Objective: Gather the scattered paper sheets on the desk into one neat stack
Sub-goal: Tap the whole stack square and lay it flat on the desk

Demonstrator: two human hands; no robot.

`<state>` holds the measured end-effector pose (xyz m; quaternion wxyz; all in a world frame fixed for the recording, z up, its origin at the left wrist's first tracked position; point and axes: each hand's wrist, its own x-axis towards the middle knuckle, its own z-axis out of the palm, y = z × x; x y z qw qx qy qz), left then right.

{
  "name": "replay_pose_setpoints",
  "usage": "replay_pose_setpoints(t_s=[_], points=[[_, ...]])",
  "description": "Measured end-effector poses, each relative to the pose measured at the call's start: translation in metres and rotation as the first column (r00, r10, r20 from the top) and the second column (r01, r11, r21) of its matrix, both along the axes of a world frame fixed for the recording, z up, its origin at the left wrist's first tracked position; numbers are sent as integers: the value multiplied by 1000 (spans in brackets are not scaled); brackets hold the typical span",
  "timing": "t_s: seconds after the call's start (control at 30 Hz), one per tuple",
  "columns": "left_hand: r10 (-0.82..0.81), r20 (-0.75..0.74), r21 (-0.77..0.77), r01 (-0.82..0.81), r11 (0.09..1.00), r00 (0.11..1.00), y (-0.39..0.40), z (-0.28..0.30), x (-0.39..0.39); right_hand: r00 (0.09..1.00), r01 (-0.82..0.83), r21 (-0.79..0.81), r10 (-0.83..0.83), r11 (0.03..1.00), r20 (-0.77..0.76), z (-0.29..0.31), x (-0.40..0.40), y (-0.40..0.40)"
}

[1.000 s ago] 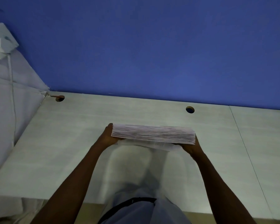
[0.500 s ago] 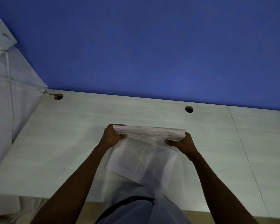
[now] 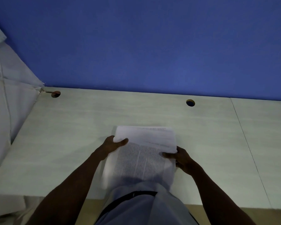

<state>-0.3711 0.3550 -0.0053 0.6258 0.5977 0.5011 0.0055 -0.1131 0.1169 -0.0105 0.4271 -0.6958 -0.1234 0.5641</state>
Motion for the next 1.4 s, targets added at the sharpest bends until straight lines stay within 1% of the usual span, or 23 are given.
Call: replay_pose_setpoints(t_s=[0.07,0.1,0.2,0.23,0.27,0.3,0.37,0.4,0.47,0.53,0.63,0.67,0.73,0.8,0.87,0.97,1.07,1.1,1.13,1.17,1.2,1.33,1.4], points=[[-47,68,-100,53,994,997,3,3,-8,995,-21,16,23,1000,-97,-6,-5,-3],[-58,93,-164,73,984,994,5,4,-13,992,-49,25,52,998,-119,-8,-8,-3],[16,161,-406,51,913,987,6,1,-32,980,-124,49,130,991,-150,-12,-14,-3],[22,175,-460,62,886,984,4,1,-37,977,-139,53,146,989,-153,-13,-15,-3],[-1,168,-476,82,876,986,2,-2,-41,976,-153,51,159,987,-147,-14,-17,-3],[-56,138,-460,114,881,989,0,-3,-43,976,-171,40,175,984,-126,-15,-19,-2],[-139,86,-373,162,913,986,-3,-6,-45,979,-199,5,199,980,-48,-16,-22,1],[-131,68,-323,146,935,989,-4,-4,-42,980,-198,-9,198,980,-4,-15,-22,3],[-36,73,-229,52,972,997,-1,3,-34,984,-158,-7,158,987,84,-5,-16,12],[82,133,-121,-66,990,988,4,18,-18,973,-87,38,77,995,217,18,-4,29],[176,218,96,-201,975,960,12,52,9,910,-7,150,-56,989,411,67,12,57],[199,266,143,-242,960,943,14,66,17,880,12,209,-110,978,462,82,16,63],[239,373,174,-320,931,897,15,89,28,825,24,342,-212,939,524,105,22,69],[246,426,188,-351,917,871,15,98,31,810,39,424,-277,905,516,113,25,67],[257,385,193,-350,916,886,13,89,26,819,52,412,-274,910,503,105,23,60],[235,230,183,-279,943,944,11,62,19,833,18,315,-189,949,520,80,18,49],[199,72,71,-204,976,977,11,57,29,829,-23,296,-147,955,539,65,17,44],[158,47,113,-162,980,986,13,58,33,831,-20,291,-146,957,537,65,18,46],[116,79,146,-127,981,990,17,58,36,837,-9,287,-150,958,527,66,18,48],[119,124,181,-140,974,985,22,59,36,842,3,286,-156,958,516,65,19,49],[125,130,222,-152,963,984,23,60,33,846,13,285,-162,958,508,65,20,51],[146,148,210,-175,962,978,18,56,23,836,-2,261,-142,965,531,57,23,52],[168,167,244,-206,948,971,20,53,23,828,10,273,-161,962,537,58,26,54]])
